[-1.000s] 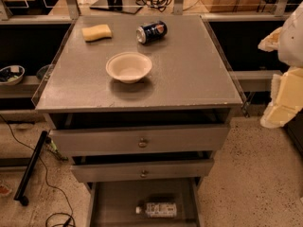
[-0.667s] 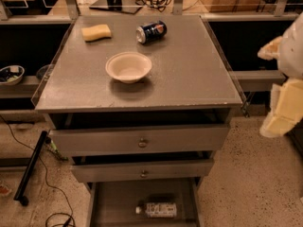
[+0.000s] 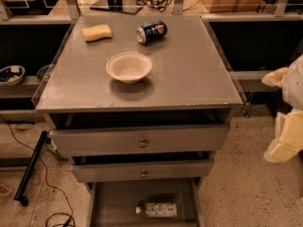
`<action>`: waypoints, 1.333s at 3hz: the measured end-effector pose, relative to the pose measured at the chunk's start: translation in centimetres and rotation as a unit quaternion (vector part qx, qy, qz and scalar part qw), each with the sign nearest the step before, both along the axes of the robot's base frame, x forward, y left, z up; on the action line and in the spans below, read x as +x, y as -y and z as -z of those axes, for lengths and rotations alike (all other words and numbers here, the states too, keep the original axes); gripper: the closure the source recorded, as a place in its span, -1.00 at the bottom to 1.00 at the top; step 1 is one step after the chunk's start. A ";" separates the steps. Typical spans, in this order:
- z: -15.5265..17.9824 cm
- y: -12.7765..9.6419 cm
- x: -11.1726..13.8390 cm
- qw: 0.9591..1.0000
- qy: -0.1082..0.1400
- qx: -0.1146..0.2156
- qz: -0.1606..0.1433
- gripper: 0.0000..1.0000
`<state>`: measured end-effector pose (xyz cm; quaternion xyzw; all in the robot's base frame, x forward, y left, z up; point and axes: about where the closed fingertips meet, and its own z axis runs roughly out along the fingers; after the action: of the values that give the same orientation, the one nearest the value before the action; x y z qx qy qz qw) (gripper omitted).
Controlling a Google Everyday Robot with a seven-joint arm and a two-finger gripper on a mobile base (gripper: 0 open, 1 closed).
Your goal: Pick blue plastic bottle from bottom drawer and place on counter
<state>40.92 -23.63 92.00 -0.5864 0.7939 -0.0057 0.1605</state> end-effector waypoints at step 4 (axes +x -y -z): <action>7.1 0.0 -3.4 0.998 -0.045 0.028 -0.020 -1.00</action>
Offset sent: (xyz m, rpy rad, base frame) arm -0.0203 -0.0112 -0.0897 0.0478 0.1697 0.0190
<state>37.55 -23.59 84.86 -0.5973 0.7880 0.0464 0.1416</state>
